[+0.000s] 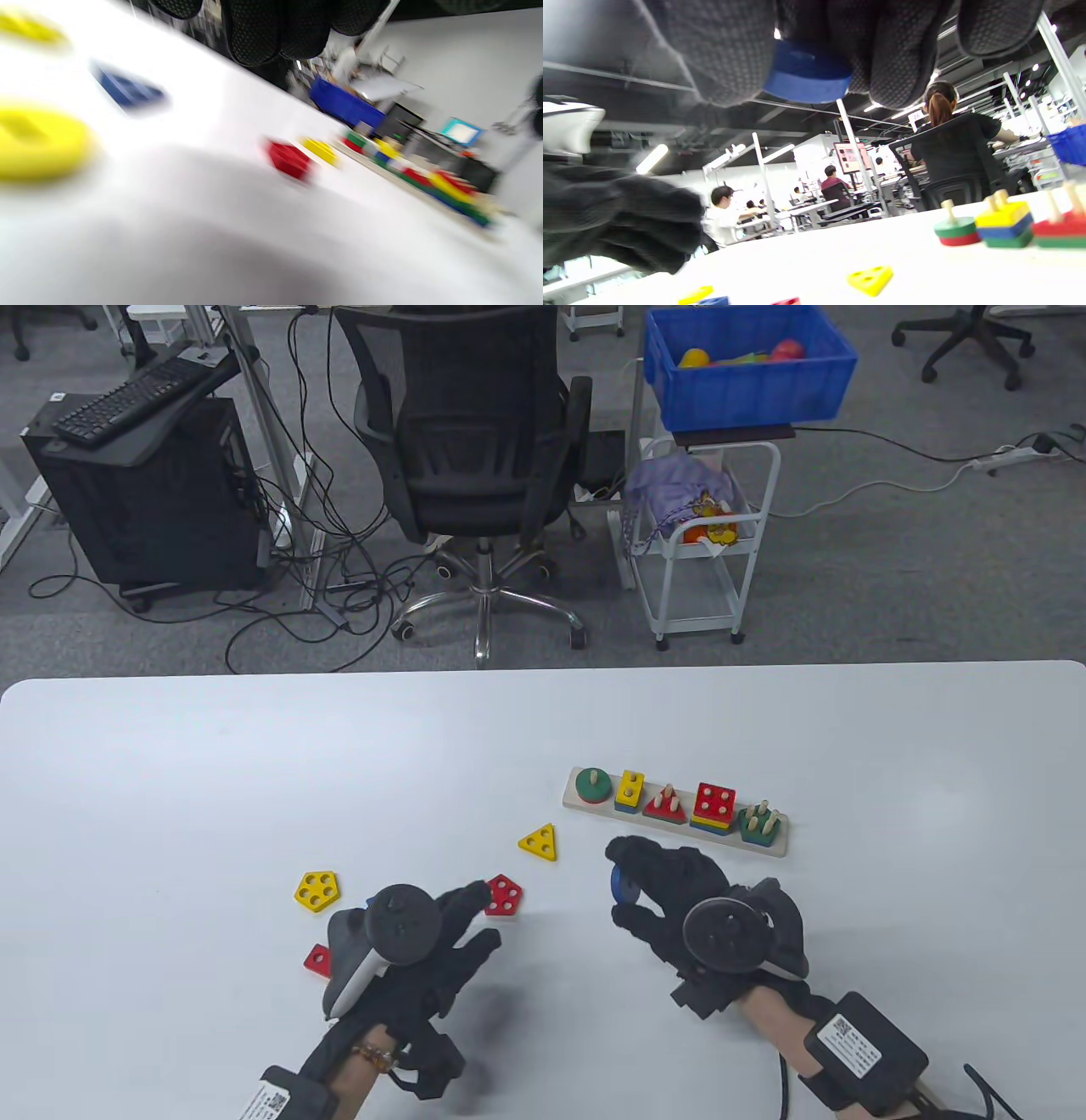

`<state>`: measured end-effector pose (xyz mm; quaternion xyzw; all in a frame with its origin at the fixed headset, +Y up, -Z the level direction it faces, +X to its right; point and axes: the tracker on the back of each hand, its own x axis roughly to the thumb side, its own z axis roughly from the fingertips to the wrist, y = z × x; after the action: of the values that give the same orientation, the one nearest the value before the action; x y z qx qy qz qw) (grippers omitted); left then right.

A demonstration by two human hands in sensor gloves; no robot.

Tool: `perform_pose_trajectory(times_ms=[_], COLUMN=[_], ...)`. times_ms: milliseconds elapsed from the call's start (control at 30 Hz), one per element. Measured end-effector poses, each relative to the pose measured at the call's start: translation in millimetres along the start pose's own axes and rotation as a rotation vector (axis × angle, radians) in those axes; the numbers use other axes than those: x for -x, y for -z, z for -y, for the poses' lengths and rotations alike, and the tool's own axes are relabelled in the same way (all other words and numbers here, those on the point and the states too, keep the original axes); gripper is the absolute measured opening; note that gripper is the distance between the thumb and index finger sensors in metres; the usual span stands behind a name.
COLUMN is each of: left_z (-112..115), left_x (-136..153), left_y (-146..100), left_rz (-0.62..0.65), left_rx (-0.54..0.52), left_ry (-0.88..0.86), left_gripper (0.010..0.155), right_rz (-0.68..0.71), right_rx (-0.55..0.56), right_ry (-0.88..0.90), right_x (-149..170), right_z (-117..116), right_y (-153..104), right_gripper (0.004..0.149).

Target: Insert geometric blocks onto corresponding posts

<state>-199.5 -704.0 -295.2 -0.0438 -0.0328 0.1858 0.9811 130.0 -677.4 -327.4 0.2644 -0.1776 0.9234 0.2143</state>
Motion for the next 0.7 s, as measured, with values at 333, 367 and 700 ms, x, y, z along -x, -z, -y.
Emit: perform_pose_trajectory(times_ms=[333,367,700], left_z=[-14,-14,-13], left_x=[81,84,90], left_y=[-15,-14,-12], left_rz=[-0.313,-0.326,-0.36], left_rx=[-0.138,-0.137,-0.119], left_ry=[0.364,0.349,0.337], left_gripper=[0.068,0.068,0.068], right_rz=[-0.206,-0.224,-0.396], right_rx=[-0.373,-0.391,-0.378], right_ry=[-0.358,-0.367,-0.374], right_x=[25,27,59], right_z=[-44,-50,-99], right_y=[106,112,142], right_gripper=[0.064,0.064,0.065])
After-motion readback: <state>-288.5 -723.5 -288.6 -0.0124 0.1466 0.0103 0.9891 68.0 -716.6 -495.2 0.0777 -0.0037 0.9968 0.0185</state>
